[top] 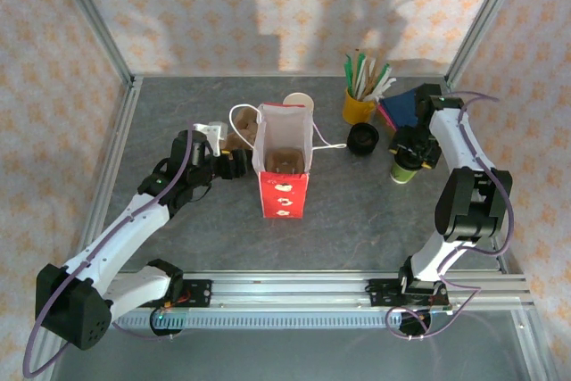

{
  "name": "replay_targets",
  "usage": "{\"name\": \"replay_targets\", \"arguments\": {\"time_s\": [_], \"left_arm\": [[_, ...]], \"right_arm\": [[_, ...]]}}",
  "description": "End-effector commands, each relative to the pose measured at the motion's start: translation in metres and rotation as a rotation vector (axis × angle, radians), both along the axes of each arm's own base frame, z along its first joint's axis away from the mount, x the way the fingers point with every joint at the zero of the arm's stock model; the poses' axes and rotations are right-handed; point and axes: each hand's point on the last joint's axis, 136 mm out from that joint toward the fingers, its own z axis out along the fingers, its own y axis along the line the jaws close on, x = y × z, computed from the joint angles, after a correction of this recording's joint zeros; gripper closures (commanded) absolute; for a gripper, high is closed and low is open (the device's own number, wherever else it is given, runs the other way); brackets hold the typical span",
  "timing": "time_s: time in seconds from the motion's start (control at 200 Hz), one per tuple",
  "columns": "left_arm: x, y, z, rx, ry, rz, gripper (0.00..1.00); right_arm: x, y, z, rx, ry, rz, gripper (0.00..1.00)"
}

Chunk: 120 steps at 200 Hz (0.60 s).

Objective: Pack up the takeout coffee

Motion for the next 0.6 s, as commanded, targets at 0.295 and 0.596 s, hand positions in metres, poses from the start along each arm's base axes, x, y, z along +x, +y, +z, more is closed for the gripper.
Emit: {"name": "replay_targets", "arguments": {"time_s": [0.295,0.596], "left_arm": [[0.005,-0.002,0.012,-0.016,-0.021,-0.010,0.22],[0.005,-0.002,0.012,-0.017,-0.021,-0.011,0.22]], "right_arm": [[0.008,0.004,-0.006,0.022,-0.004,-0.016,0.19],[0.003,0.007,-0.021,0.039,0.031,-0.008,0.25]]}}
